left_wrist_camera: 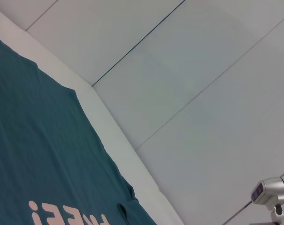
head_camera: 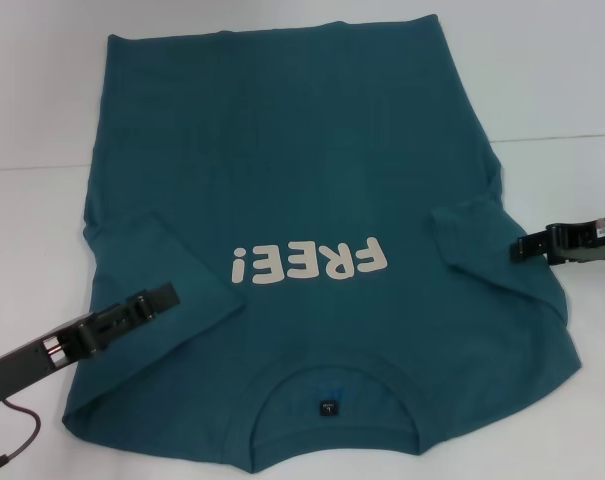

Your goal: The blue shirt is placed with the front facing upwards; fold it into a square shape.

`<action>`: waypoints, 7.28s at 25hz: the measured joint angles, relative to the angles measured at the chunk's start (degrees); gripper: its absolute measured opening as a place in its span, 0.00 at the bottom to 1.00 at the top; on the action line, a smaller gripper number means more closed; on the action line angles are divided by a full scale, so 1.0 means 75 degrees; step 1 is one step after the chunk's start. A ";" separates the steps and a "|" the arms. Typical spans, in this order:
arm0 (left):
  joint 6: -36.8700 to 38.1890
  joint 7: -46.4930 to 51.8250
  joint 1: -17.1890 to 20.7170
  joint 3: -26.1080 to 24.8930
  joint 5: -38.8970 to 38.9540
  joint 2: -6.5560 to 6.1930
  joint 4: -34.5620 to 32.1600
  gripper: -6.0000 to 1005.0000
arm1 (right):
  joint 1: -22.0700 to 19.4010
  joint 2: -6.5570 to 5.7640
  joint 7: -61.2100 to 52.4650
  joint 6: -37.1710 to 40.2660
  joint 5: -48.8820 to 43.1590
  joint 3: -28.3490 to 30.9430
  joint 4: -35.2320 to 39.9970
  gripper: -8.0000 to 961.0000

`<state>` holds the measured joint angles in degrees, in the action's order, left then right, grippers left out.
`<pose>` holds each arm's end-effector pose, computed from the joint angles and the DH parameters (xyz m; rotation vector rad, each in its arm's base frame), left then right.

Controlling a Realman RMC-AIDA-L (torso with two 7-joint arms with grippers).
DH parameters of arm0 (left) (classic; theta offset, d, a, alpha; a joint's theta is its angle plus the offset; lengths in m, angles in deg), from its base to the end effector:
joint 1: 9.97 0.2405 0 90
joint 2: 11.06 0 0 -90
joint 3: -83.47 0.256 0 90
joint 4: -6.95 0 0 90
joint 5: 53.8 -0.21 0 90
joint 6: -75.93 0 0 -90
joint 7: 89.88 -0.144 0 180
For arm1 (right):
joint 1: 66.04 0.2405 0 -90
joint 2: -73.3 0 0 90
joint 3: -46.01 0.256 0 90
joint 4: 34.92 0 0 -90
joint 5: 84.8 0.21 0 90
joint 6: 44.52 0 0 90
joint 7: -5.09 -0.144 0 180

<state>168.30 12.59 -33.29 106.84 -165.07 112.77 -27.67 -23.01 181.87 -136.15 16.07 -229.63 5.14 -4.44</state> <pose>-0.2929 0.2918 -0.0006 -2.2297 -1.4394 -1.1765 0.3182 0.4201 0.0593 -1.9729 1.5978 0.0879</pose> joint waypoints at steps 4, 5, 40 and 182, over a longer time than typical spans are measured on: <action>0.0000 0.0005 -0.0025 0.0001 0.0000 0.0000 0.0004 0.87 | -0.0040 -0.0012 0.0001 -0.0062 0.0006 0.0001 0.0002 0.68; 0.0000 0.0004 -0.0028 0.0001 0.0000 0.0000 0.0007 0.87 | -0.0043 0.0001 0.0008 -0.0063 0.0006 0.0001 0.0002 0.68; -0.0083 -0.0047 -0.0037 0.0001 0.0000 -0.0012 0.0105 0.87 | 0.0010 0.0078 0.0012 -0.0109 0.0296 -0.0048 -0.0043 0.49; -0.1130 0.5958 -0.0240 -0.0399 -0.3110 -0.0559 -0.0475 0.87 | -0.1554 -0.0051 0.1498 0.4379 0.3496 0.1201 0.1913 0.67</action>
<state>159.83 57.27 -35.09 103.85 -188.39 108.58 -31.24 -34.67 181.49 -124.91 48.91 -203.41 14.15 9.91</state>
